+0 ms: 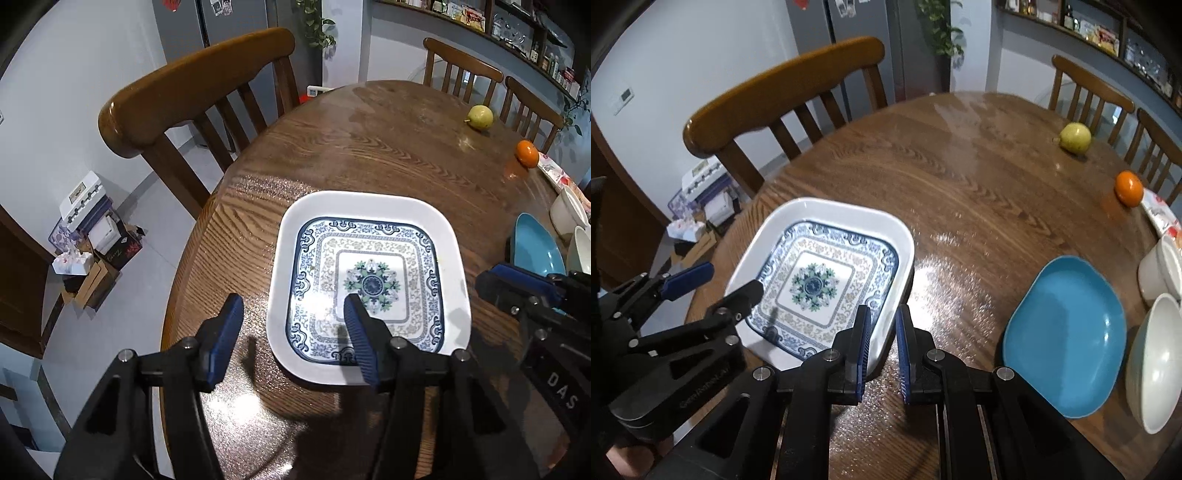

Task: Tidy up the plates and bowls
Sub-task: 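Lower the patterned plate onto the other one and open both grippers, then move both grippers to the rim of the teal square plate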

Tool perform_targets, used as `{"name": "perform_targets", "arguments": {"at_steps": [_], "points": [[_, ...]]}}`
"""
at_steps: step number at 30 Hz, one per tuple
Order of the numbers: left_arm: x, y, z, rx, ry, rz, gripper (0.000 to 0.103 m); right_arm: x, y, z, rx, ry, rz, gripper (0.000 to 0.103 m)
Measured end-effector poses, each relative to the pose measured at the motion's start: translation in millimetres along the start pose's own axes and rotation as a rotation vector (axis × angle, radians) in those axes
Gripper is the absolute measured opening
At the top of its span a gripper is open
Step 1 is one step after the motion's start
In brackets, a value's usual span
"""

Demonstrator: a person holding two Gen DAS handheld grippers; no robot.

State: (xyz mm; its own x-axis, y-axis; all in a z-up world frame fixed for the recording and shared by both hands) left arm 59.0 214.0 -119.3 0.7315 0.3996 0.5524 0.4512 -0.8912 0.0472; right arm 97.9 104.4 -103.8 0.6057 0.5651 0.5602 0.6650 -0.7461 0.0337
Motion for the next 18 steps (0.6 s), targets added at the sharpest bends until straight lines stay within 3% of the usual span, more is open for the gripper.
{"name": "perform_targets", "arguments": {"at_steps": [4,9,11,13,18], "points": [[1.1,6.1,-9.2,-0.007,0.017,0.007,0.074,0.4,4.6,-14.4,0.021,0.03,0.01,0.013],[2.5,18.9,-23.2,-0.033,0.04,0.019,0.078,-4.4,17.7,-34.4,0.026,0.062,0.043,0.014],[3.3,25.5,-28.8,-0.042,0.05,0.029,0.081,-8.1,25.0,-42.0,0.021,0.074,0.065,0.022],[3.2,33.4,-33.6,-0.051,0.055,0.041,0.084,-13.2,33.9,-50.6,0.014,0.09,0.091,0.04],[0.0,54.4,-44.2,-0.071,0.069,0.078,0.096,-23.7,51.9,-66.3,0.001,0.116,0.144,0.044]]}}
Point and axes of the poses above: each gripper's, at about its wrist camera, not at the fingertips, and z roughly the way its jaws point, y to its right, x to its top, the point moved 7 cm from there along z, roughly the way its jaws point, and after that the axes turned 10 degrees about -z, right-handed, at the moved point
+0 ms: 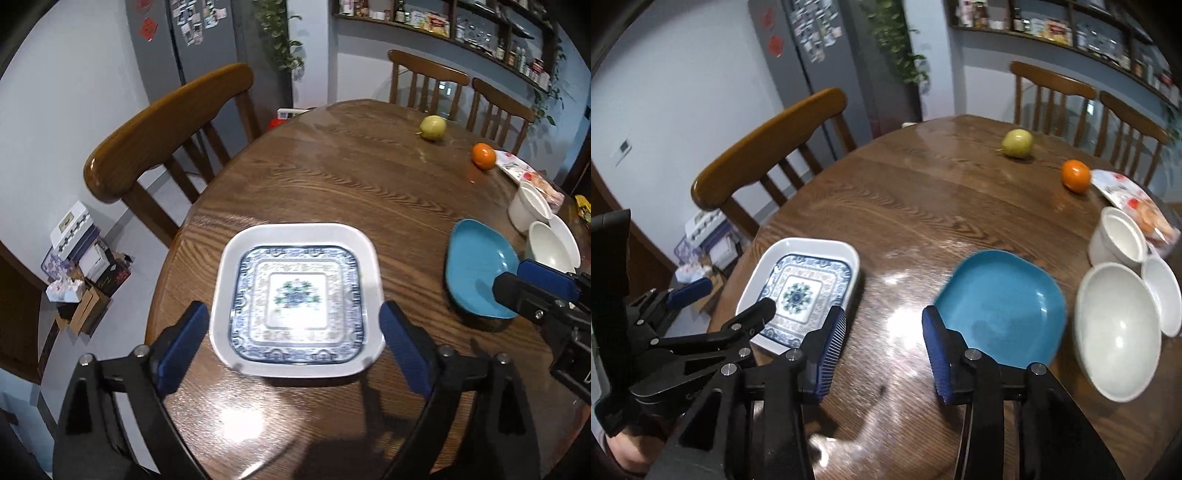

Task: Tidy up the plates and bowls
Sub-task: 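Move both grippers to the rim of the teal square plate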

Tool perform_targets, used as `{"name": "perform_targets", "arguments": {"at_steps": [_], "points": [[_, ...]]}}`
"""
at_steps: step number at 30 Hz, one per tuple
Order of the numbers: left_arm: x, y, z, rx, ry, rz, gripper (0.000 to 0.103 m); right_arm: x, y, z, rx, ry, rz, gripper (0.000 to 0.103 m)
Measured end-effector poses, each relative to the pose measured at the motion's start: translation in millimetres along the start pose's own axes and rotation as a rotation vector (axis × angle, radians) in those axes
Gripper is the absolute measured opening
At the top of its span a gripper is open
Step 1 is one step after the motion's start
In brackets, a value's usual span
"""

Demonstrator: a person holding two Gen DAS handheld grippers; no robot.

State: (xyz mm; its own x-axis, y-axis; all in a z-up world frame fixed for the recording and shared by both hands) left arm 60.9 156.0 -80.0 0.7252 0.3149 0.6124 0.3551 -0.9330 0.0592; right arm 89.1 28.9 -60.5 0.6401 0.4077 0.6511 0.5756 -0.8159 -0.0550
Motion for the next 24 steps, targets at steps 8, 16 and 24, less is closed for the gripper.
{"name": "perform_targets", "arguments": {"at_steps": [8,16,24], "points": [[-6.7,42.4,-8.2,-0.044,-0.007,0.078,0.1,-27.9,43.0,-28.0,-0.024,0.019,0.129,0.046],[-19.9,80.6,-4.2,-0.095,-0.032,0.149,0.1,-53.5,75.5,-41.8,-0.058,0.019,0.226,0.046],[-21.7,104.2,23.1,-0.114,-0.077,0.183,0.1,-80.5,98.2,-30.0,-0.076,-0.035,0.313,0.046]]}}
Point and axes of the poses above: each gripper's, at about its wrist camera, not at the fingertips, and z roughly the way its jaws point, y to its right, x to its top, the point moved 7 cm from there along z, roughly the way its jaws point, and after that the axes turned 10 degrees about -z, right-handed, at the moved point
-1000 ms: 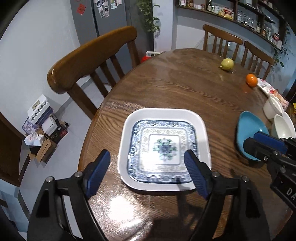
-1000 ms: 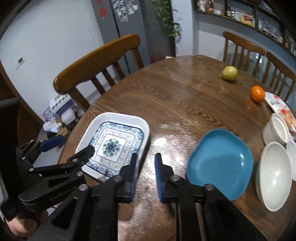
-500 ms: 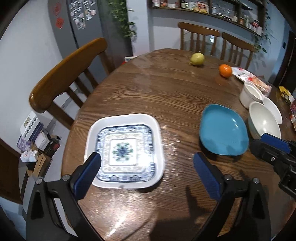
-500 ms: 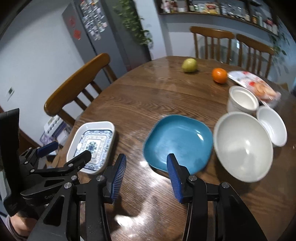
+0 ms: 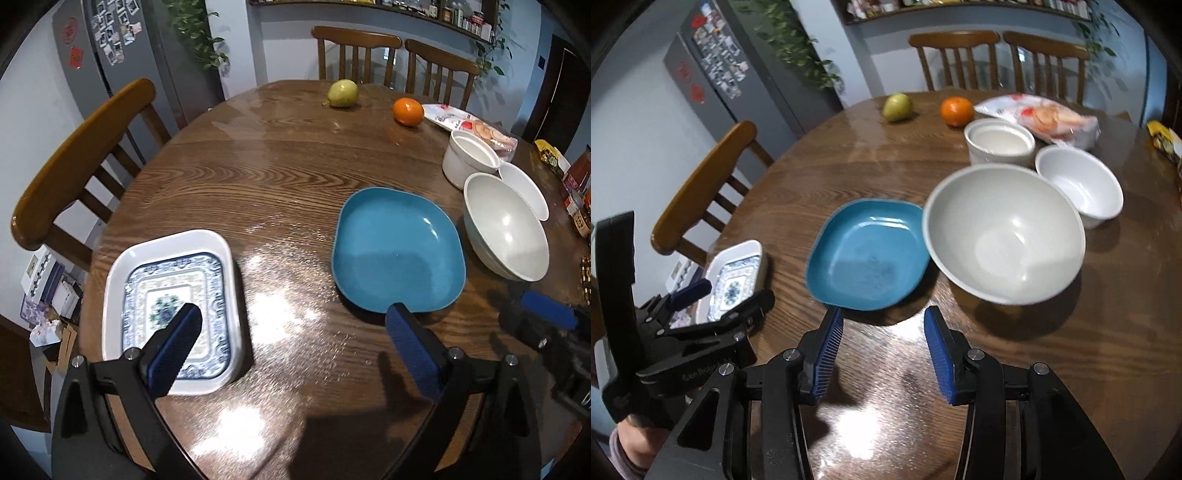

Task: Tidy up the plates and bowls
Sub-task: 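Move both grippers to the rim of the teal square plate, then close both grippers on the teal plate rim and lift it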

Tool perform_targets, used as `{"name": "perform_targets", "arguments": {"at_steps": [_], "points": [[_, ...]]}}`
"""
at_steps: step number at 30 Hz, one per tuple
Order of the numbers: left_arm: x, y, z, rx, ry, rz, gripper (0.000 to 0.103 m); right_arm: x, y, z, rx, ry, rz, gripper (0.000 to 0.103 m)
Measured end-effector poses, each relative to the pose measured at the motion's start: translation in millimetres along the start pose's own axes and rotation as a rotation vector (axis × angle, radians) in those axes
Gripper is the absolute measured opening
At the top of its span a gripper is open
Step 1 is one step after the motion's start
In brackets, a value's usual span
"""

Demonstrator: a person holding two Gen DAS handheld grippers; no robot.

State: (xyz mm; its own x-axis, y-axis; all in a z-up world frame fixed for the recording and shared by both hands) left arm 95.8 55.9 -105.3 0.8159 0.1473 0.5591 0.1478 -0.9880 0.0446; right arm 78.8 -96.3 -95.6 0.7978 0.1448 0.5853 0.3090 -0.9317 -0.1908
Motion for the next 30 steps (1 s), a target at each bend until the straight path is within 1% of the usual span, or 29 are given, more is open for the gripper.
{"name": "perform_targets", "arguments": {"at_steps": [4,7,11,15,18,20,22,23,24,25,29,30], "points": [[4.5,8.7,19.5,0.002,-0.024,0.021,0.1,-7.5,8.2,18.6,-0.002,-0.034,0.052,0.046],[7.1,12.0,33.8,0.006,-0.049,0.037,0.099,-10.9,10.7,27.5,-0.01,-0.043,0.072,0.046],[12.0,17.2,49.4,0.001,-0.069,0.062,0.098,-11.1,10.1,41.9,-0.021,-0.047,0.1,0.046],[16.4,23.0,58.6,-0.008,-0.073,0.087,0.094,-4.5,5.4,49.9,-0.029,-0.025,0.116,0.046],[18.9,22.0,64.4,-0.016,-0.083,0.095,0.082,-1.1,3.2,57.5,-0.046,-0.02,0.132,0.046],[19.9,20.9,67.8,-0.042,-0.098,0.084,0.077,-0.3,3.6,59.8,-0.046,-0.017,0.142,0.046],[19.4,21.9,69.2,-0.055,-0.105,0.083,0.065,0.8,5.0,62.5,-0.053,-0.015,0.16,0.046],[19.0,22.4,69.9,-0.06,-0.106,0.083,0.061,1.4,4.9,64.9,-0.056,-0.015,0.167,0.046],[18.5,23.6,70.9,-0.063,-0.108,0.083,0.053,1.7,4.7,65.7,-0.055,-0.014,0.169,0.046],[17.8,24.2,72.5,-0.07,-0.115,0.083,0.048,1.8,4.9,66.4,-0.056,-0.014,0.171,0.044],[17.0,28.3,71.9,-0.094,-0.119,0.092,0.04,2.0,4.3,68.4,-0.051,-0.02,0.165,0.038],[16.5,29.7,71.3,-0.107,-0.122,0.094,0.033,1.1,5.9,68.9,-0.055,-0.024,0.164,0.036]]}}
Point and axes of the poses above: each gripper's, at about its wrist camera, not at the fingertips, and z roughly the way its jaws point, y to its right, x to its top, the point moved 7 cm from there along z, roughly the way its jaws point, and after that the axes turned 10 degrees about -z, right-handed, at the moved point
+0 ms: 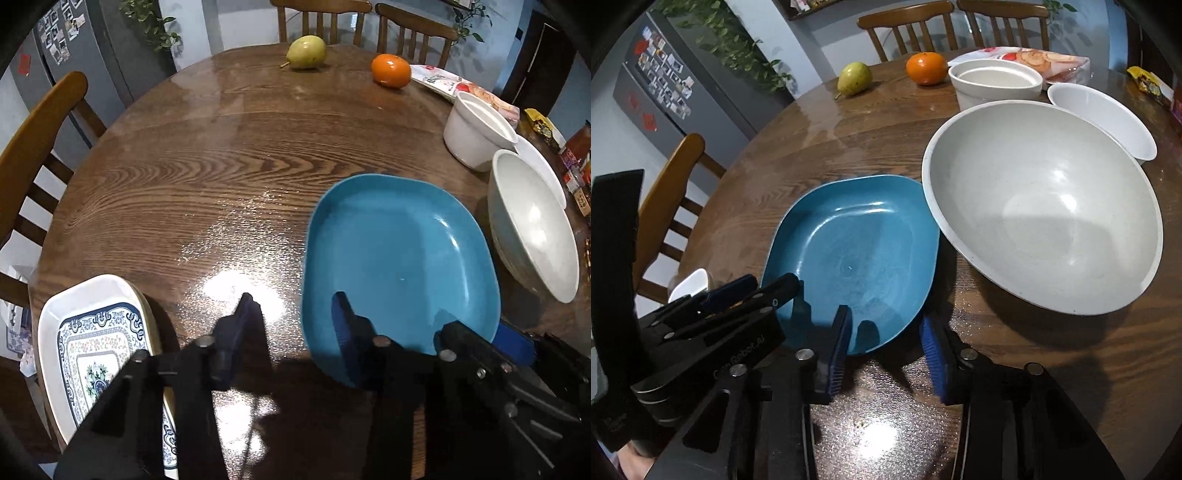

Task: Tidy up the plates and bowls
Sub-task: 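Close both grippers on the teal plate rim and lift it, then carry the teal plate with both grippers and lower it onto the patterned plates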

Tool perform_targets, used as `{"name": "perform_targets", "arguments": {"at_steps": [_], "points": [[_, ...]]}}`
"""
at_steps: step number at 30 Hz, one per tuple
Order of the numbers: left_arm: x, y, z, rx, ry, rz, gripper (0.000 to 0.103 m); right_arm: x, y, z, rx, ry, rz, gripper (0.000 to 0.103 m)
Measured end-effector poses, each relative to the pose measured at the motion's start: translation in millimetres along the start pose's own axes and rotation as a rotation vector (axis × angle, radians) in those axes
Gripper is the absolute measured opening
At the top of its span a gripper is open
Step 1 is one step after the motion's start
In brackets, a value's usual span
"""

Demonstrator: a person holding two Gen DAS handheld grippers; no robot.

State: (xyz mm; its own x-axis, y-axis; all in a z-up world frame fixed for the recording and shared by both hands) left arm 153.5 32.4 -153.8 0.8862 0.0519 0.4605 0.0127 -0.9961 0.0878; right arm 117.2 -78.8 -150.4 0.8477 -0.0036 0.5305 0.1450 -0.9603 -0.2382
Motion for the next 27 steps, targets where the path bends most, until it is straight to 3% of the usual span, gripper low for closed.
{"name": "perform_targets", "arguments": {"at_steps": [4,8,17,27], "points": [[-1.3,2.6,-3.1,-0.019,0.003,0.008,0.023,-1.1,2.6,-0.2,-0.002,-0.007,0.005,0.024],[-3.2,4.0,-6.0,-0.033,0.007,0.008,0.015,-2.1,3.4,-2.5,-0.006,-0.012,-0.006,0.02],[-11.1,1.1,-18.3,-0.024,0.023,-0.001,0.015,-3.4,-1.7,-12.0,0.014,-0.009,-0.043,0.016],[-11.6,-14.3,-55.0,0.012,0.109,-0.05,0.015,0.5,-29.0,-32.8,0.073,0.02,-0.111,0.016]]}}
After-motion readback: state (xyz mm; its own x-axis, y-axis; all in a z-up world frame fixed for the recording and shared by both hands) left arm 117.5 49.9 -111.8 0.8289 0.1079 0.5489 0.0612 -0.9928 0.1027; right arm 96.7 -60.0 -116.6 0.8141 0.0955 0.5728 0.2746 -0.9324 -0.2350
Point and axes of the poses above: each gripper's, at about its wrist camera, not at the fingertips, and z roughly the way its jaws point, y to its right, x to its top, the point moved 7 cm from there along z, roughly the way its jaws point, and after that the axes turned 10 degrees about -z, right-handed, at the moved point
